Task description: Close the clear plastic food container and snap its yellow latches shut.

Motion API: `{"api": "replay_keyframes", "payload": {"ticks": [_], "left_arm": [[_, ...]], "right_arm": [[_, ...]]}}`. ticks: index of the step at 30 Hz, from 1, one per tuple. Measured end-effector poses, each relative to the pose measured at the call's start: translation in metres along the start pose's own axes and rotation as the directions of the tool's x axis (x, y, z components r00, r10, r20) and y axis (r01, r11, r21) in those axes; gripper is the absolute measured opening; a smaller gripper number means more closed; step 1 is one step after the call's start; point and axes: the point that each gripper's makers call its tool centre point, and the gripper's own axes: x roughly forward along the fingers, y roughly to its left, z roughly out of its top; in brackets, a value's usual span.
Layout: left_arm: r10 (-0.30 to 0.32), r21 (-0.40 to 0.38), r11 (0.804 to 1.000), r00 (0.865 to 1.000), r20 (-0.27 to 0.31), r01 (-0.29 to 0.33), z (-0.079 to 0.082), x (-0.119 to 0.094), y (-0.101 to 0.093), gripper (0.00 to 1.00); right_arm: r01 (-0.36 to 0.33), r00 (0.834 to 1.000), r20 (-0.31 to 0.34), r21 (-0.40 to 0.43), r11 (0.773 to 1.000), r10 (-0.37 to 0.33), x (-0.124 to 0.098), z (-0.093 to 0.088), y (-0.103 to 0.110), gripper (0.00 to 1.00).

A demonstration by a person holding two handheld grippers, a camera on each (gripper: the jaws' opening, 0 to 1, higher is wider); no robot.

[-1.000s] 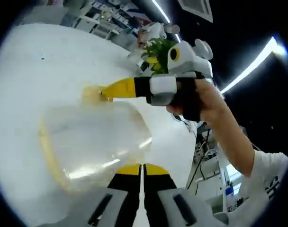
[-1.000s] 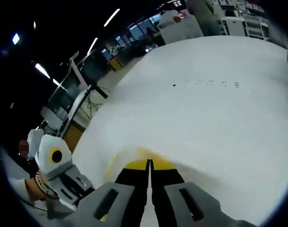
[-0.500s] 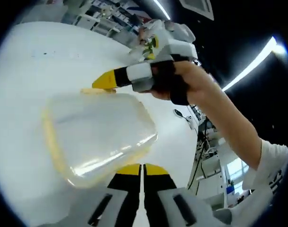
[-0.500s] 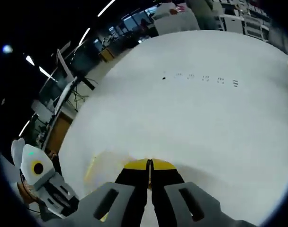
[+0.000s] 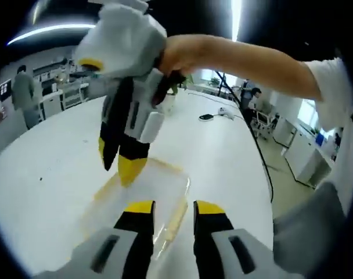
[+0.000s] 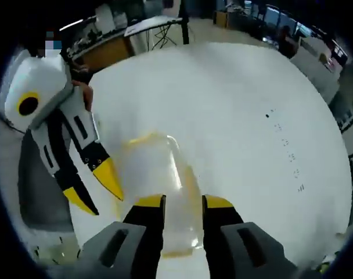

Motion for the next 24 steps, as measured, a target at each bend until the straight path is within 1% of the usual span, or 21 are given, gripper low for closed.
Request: {"api": "replay_keyframes", "payload": {"ticks": [1, 2, 3, 4, 5, 7, 9, 10, 11, 12, 13, 14, 15, 16, 17, 18, 20, 24], "left_arm": [[0.002, 0.033, 0.999, 1.0, -0.027, -0.001, -0.002, 0.001, 0.001, 0.22], [0.016, 0.089, 0.996, 0.998, -0.065, -0.011, -0.005, 0.002, 0.004, 0.23], [0.032, 0.122, 0.992, 0.995, -0.092, -0.02, -0.007, 0.003, 0.007, 0.24], [0.052, 0.163, 0.986, 0.992, -0.111, -0.034, -0.008, 0.004, 0.01, 0.24], [0.054, 0.175, 0.984, 0.992, -0.112, -0.034, -0.008, 0.005, 0.01, 0.23], [0.024, 0.163, 0.987, 0.992, -0.124, -0.003, -0.009, 0.009, 0.003, 0.24], [0.013, 0.165, 0.986, 0.992, -0.123, 0.008, -0.01, 0.012, 0.0, 0.25], [0.02, 0.171, 0.985, 0.992, -0.128, 0.002, -0.011, 0.012, 0.001, 0.24], [0.044, 0.182, 0.983, 0.989, -0.143, -0.017, -0.014, 0.013, 0.005, 0.24], [0.052, 0.188, 0.982, 0.987, -0.151, -0.023, -0.016, 0.014, 0.007, 0.22], [0.049, 0.188, 0.982, 0.987, -0.155, -0.02, -0.017, 0.015, 0.007, 0.21], [0.044, 0.184, 0.983, 0.987, -0.153, -0.015, -0.018, 0.016, 0.006, 0.22], [0.039, 0.18, 0.984, 0.987, -0.157, -0.011, -0.019, 0.016, 0.006, 0.22], [0.038, 0.199, 0.98, 0.988, -0.151, -0.008, -0.018, 0.016, 0.005, 0.22], [0.047, 0.206, 0.978, 0.986, -0.158, -0.013, -0.018, 0.016, 0.006, 0.22], [0.058, 0.225, 0.974, 0.984, -0.166, -0.02, -0.019, 0.016, 0.007, 0.22], [0.057, 0.226, 0.974, 0.984, -0.169, -0.018, -0.019, 0.016, 0.008, 0.23], [0.062, 0.239, 0.971, 0.982, -0.176, -0.018, -0.019, 0.018, 0.009, 0.23]], "right_arm": [[-0.005, 1.0, -0.028, -0.026, 1.0, 0.004, 0.002, -0.002, -0.002, 0.29], [-0.016, 0.999, -0.048, -0.026, 1.0, 0.015, 0.003, -0.002, -0.002, 0.29], [-0.027, 0.998, -0.065, -0.012, 1.0, 0.027, 0.006, -0.002, 0.004, 0.29], [-0.037, 0.997, -0.072, -0.019, 0.999, 0.036, 0.008, 0.0, 0.006, 0.3], [-0.053, 0.995, -0.086, -0.034, 0.998, 0.05, 0.009, 0.003, 0.008, 0.32], [-0.076, 0.991, -0.11, -0.05, 0.996, 0.07, 0.011, 0.002, 0.016, 0.36], [-0.094, 0.986, -0.146, -0.075, 0.993, 0.082, 0.017, -0.001, 0.02, 0.4], [-0.099, 0.982, -0.171, -0.086, 0.991, 0.083, 0.018, -0.004, 0.021, 0.41], [-0.095, 0.978, -0.194, -0.1, 0.99, 0.074, 0.019, -0.007, 0.019, 0.4], [-0.116, 0.979, -0.18, -0.087, 0.989, 0.099, 0.017, -0.002, 0.021, 0.39], [-0.104, 0.981, -0.175, -0.084, 0.991, 0.088, 0.019, 0.002, 0.016, 0.39], [-0.107, 0.978, -0.189, -0.091, 0.99, 0.089, 0.02, 0.002, 0.014, 0.4], [-0.115, 0.976, -0.194, -0.087, 0.99, 0.097, 0.02, 0.001, 0.016, 0.39], [-0.126, 0.974, -0.201, -0.088, 0.988, 0.107, 0.02, 0.0, 0.018, 0.39], [-0.135, 0.972, -0.208, -0.091, 0.987, 0.114, 0.02, 0.0, 0.018, 0.37], [-0.133, 0.971, -0.212, -0.097, 0.986, 0.11, 0.02, 0.0, 0.017, 0.36], [-0.137, 0.968, -0.224, -0.115, 0.984, 0.108, 0.019, -0.001, 0.015, 0.35], [-0.146, 0.963, -0.243, -0.122, 0.982, 0.113, 0.02, 0.0, 0.015, 0.34]]}}
